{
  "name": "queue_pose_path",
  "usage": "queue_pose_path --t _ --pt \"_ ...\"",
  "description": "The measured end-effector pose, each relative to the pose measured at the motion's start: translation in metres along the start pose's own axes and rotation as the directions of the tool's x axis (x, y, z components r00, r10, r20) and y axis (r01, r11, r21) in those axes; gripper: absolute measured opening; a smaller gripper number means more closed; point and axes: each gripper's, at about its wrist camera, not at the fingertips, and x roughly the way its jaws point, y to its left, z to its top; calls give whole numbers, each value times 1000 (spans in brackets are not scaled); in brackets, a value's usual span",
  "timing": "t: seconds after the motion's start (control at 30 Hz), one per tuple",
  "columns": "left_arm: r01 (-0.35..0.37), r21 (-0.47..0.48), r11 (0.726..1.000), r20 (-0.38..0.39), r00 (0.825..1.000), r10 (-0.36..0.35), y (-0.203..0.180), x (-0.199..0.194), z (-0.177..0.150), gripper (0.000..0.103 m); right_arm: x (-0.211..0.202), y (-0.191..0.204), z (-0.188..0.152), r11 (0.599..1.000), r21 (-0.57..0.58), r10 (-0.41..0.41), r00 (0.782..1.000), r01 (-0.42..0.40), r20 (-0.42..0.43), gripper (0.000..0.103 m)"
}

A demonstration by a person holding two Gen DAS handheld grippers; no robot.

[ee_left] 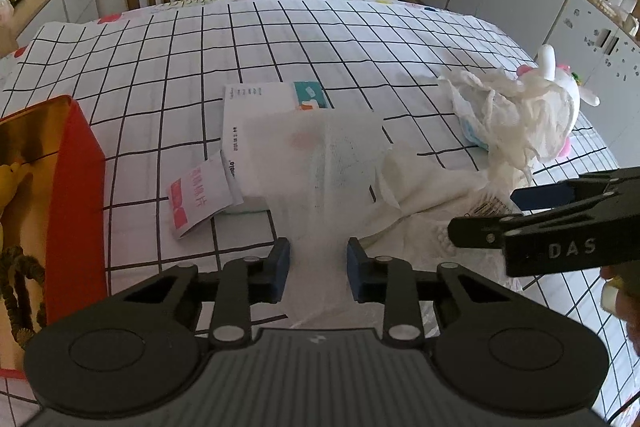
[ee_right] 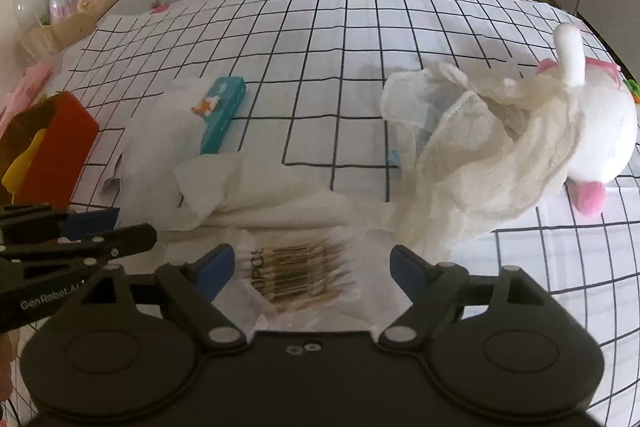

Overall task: Organize soft objects
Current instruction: 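Grasp the white mesh tissue with the left tool while the right tool grasps the cotton swab bag, then carry the tissue and swab bag over the red tin box with both tools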

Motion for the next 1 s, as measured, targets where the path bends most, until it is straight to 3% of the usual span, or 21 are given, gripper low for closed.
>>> queue_pose_path --t 0.13,0.33,0.73,1.0 --pt "-2 -2 1000 0 1000 2 0 -1 0 28 4 12 -2 999 -25 -24 1000 23 -16 80" --pt "-3 11 1000 7 1000 2 -1 -5 -2 19 0 21 -9 995 -80 -54 999 54 8 69" --pt "11 3 1000 52 999 -11 5 -34 1 14 -50 4 3 1000 -7 -10 990 11 143 69" --pt "-8 -13 1000 84 996 9 16 -72 8 14 -86 21 5 998 -69 19 975 -4 220 69"
